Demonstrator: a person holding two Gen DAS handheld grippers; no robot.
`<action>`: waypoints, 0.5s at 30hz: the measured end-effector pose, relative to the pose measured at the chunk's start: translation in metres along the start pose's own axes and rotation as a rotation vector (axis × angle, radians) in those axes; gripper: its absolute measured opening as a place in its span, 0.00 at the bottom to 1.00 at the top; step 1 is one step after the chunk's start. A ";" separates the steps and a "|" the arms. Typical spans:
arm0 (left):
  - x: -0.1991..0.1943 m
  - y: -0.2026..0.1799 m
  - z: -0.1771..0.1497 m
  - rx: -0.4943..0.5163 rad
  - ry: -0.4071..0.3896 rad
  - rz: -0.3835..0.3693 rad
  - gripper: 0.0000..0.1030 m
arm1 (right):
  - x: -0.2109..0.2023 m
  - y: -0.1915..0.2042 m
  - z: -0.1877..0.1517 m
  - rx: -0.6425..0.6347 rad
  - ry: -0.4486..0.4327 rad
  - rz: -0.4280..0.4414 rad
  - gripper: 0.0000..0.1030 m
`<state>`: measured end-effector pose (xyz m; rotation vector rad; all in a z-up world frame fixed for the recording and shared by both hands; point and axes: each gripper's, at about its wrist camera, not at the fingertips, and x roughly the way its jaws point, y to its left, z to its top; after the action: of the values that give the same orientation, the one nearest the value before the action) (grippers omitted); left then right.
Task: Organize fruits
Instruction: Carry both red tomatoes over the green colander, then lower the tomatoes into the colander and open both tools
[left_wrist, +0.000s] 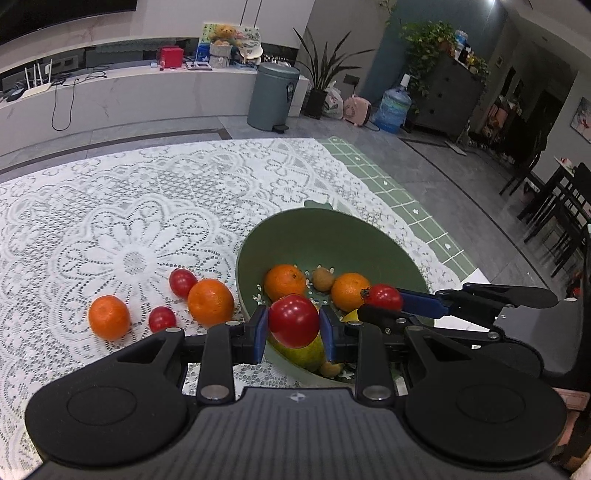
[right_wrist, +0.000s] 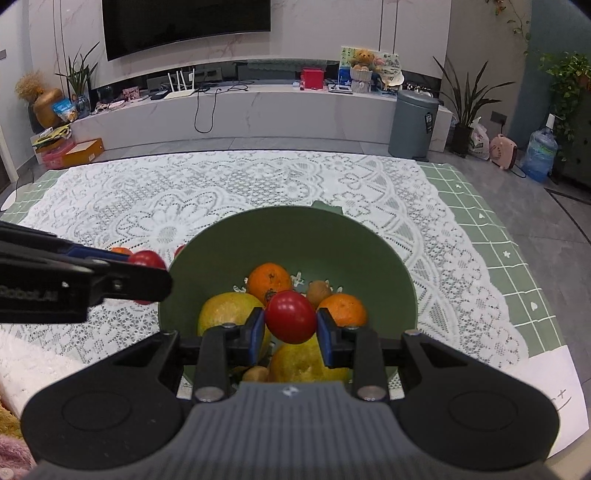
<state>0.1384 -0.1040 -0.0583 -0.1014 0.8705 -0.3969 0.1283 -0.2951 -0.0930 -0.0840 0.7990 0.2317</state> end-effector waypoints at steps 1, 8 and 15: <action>0.003 0.000 0.000 0.002 0.006 0.001 0.32 | 0.001 0.000 0.000 0.002 0.002 0.001 0.27; 0.020 0.001 0.002 0.013 0.041 0.000 0.32 | 0.011 -0.005 0.000 0.018 0.019 0.005 0.27; 0.031 0.003 0.005 0.016 0.064 -0.004 0.32 | 0.019 -0.008 0.004 0.034 0.039 0.007 0.27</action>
<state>0.1606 -0.1139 -0.0787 -0.0762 0.9301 -0.4123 0.1457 -0.2989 -0.1043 -0.0538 0.8419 0.2237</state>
